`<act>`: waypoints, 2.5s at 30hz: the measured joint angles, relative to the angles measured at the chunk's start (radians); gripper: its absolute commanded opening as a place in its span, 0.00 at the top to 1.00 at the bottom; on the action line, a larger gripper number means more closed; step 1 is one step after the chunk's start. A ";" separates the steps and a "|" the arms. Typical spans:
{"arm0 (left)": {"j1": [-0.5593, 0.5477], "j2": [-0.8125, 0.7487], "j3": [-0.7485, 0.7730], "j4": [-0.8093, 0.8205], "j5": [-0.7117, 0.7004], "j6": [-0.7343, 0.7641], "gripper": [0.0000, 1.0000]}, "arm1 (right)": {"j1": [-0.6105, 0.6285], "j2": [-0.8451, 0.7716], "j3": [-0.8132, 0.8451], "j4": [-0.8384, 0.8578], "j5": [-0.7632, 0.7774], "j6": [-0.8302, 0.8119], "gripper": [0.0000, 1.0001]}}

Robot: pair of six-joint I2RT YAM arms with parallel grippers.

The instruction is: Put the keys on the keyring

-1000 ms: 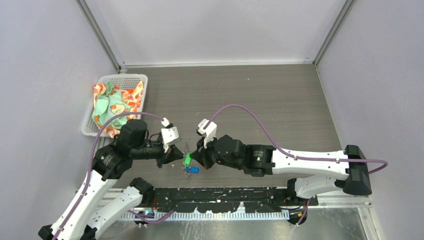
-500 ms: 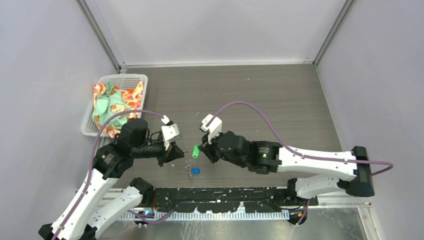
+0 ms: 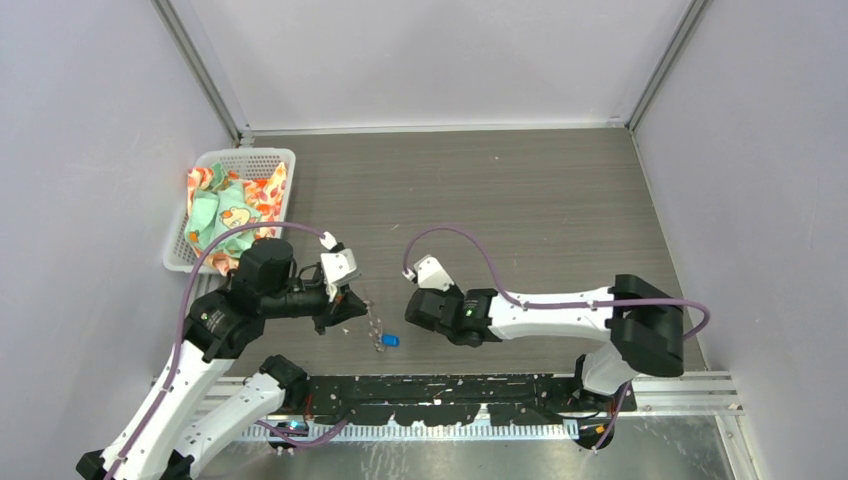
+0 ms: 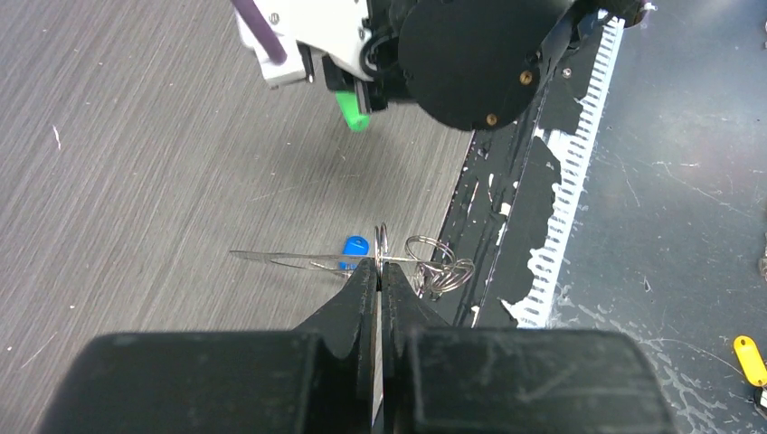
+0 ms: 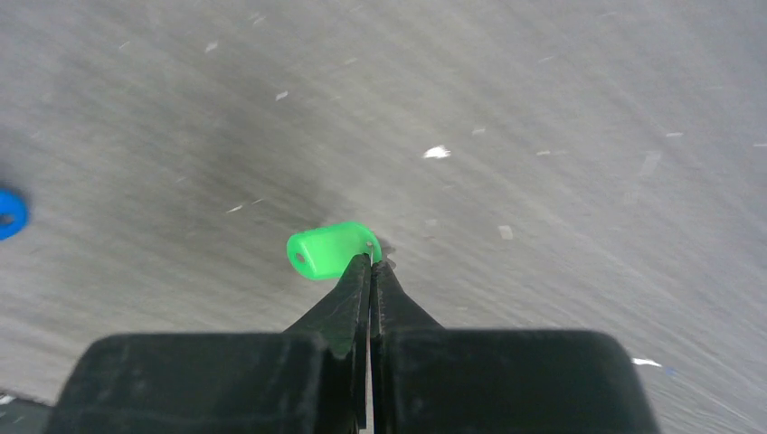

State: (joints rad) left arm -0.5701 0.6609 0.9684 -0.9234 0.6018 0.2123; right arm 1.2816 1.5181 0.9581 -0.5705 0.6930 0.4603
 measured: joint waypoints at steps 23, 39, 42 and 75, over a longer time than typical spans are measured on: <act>0.000 0.004 0.000 -0.001 -0.016 0.000 0.99 | -0.116 0.195 0.140 -0.258 0.109 0.201 0.71; 0.000 0.006 0.000 -0.001 -0.026 0.000 1.00 | -0.255 -0.318 -0.262 0.124 -0.148 0.209 0.49; 0.000 0.013 0.000 -0.001 -0.026 0.000 0.99 | -0.266 -0.368 -0.325 0.181 -0.204 0.196 0.49; 0.000 0.034 0.008 -0.002 -0.034 -0.003 1.00 | -0.357 -0.181 -0.410 0.485 -0.329 -0.003 0.70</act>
State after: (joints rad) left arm -0.5705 0.6949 0.9760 -0.9257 0.5682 0.2089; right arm 0.9241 1.3373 0.5484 -0.0853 0.3641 0.4568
